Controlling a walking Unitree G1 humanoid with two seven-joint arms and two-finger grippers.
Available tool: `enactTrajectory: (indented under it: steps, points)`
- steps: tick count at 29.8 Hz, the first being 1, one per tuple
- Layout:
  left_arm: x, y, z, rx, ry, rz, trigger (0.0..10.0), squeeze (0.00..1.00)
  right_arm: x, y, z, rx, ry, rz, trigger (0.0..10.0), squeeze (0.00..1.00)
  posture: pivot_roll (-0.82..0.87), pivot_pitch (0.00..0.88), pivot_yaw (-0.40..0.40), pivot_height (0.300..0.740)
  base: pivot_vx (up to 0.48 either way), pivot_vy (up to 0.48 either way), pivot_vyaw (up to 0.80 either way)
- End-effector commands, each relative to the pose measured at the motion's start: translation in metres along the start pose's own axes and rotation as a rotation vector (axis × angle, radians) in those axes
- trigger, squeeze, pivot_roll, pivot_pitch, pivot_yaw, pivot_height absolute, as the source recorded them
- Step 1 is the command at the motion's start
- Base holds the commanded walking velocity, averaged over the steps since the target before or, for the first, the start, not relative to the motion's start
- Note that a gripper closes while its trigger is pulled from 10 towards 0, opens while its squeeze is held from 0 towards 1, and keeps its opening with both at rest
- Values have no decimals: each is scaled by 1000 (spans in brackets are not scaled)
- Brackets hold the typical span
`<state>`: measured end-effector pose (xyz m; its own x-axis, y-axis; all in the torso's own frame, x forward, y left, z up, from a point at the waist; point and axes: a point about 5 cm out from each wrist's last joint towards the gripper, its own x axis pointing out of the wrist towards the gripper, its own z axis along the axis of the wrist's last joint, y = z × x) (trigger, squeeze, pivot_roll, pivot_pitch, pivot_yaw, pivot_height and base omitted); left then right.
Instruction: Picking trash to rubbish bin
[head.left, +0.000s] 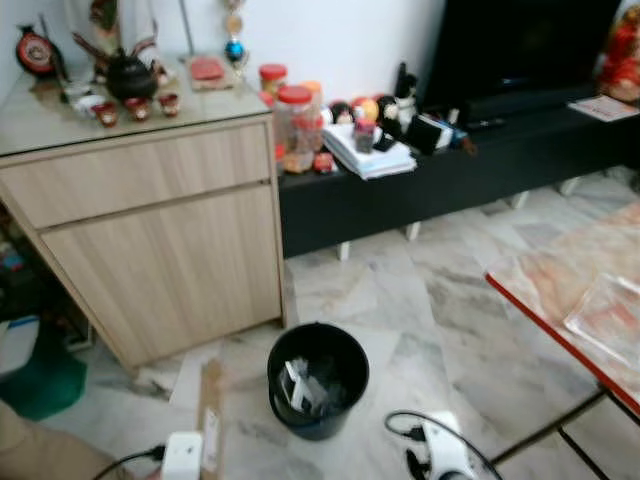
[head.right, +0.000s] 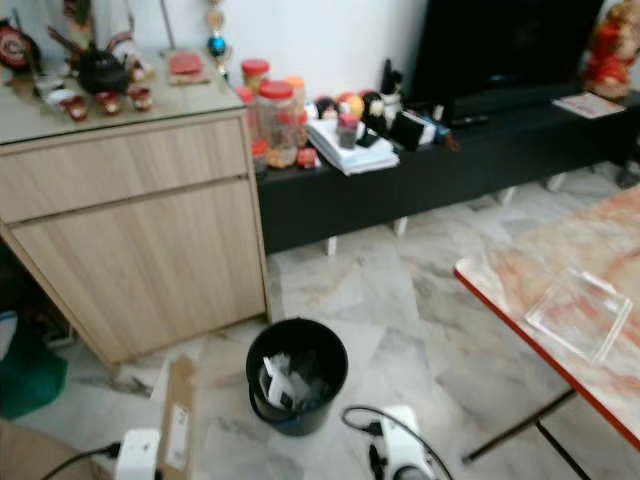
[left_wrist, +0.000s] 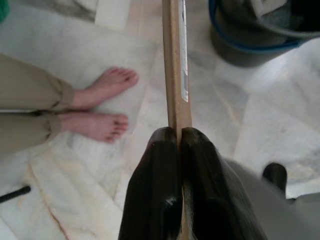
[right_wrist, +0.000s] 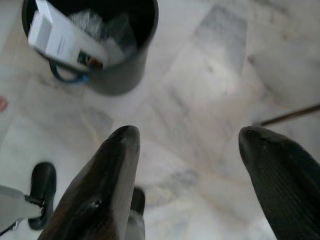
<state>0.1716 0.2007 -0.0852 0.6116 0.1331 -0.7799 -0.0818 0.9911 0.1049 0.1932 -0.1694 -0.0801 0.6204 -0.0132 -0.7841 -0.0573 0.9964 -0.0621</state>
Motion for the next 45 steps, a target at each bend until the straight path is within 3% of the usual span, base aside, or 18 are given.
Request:
enactTrajectory:
  steps: [1,4,45]
  points:
    - [0,7,-2,17,13,16,10000,0,1,7,5,13,-20,23,10000,0,-3,25,-53,740,311,0,-456]
    - [-1,8,-3,16,14,18,10000,0,1,7,5,13,-19,21,10000,0,-1,27,-53,740,309,0,-800]
    - [0,7,0,27,3,13,10000,0,1,9,4,-36,-18,36,10000,0,-3,24,-46,740,309,0,15]
